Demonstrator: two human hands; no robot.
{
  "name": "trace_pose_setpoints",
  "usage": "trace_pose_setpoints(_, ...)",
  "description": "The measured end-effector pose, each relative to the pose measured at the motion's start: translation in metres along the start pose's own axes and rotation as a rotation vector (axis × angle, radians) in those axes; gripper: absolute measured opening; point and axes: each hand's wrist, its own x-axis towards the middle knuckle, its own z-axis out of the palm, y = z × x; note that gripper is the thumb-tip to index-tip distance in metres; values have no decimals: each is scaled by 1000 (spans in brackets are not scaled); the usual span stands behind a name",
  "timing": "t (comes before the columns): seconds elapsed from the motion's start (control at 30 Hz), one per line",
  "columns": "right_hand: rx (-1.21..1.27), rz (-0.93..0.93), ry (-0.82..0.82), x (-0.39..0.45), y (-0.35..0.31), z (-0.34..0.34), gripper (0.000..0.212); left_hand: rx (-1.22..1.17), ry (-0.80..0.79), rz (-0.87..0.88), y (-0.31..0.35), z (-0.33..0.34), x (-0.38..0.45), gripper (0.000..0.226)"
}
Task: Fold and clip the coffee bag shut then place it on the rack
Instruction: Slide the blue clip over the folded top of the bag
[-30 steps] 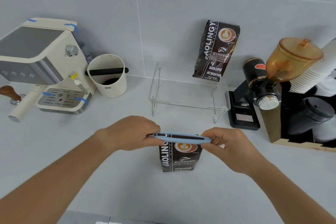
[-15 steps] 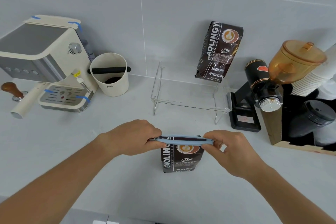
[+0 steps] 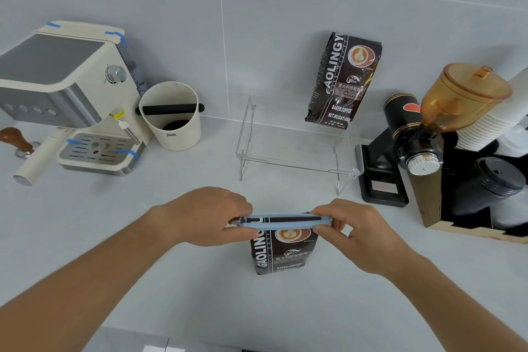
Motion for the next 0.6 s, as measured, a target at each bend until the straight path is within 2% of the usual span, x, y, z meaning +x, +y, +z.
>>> trace_pose_setpoints(0.6,-11,11,50,-5,-3,6,11,-62,35,-53,9,7,-3,40)
